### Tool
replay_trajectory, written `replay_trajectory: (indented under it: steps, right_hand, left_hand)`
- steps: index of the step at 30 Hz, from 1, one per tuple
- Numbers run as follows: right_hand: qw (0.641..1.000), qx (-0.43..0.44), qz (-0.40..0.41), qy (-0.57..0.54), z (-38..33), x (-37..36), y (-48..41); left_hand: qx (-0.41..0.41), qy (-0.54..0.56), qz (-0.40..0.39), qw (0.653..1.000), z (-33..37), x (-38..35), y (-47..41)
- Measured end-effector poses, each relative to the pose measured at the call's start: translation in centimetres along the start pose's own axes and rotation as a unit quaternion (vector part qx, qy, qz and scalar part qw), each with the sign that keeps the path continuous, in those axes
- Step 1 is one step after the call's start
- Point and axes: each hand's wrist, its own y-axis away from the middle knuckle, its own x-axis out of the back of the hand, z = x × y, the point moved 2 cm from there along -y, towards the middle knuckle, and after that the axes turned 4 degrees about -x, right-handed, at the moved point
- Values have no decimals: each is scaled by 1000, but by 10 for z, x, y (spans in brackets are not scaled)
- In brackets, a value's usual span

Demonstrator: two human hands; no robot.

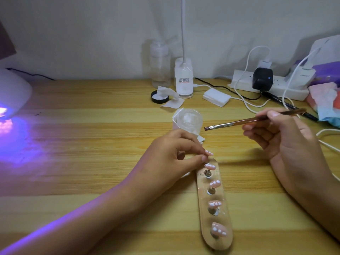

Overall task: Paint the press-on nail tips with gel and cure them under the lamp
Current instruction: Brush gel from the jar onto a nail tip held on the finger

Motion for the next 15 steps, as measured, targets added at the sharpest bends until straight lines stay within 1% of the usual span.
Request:
replay_trajectory:
  steps: [4, 9, 15]
  right_hand:
    - [1000, 20, -7, 13, -2, 1, -1]
    - [999, 27, -27, 31, -4, 0, 2]
    - [998, 34, -44, 34, -6, -2, 5]
  left_hand:
    - [21, 17, 11, 1000, -1, 8, 11]
    - [18, 1, -40, 999, 5, 3, 18]
    - [40, -20, -16, 999, 4, -1, 12]
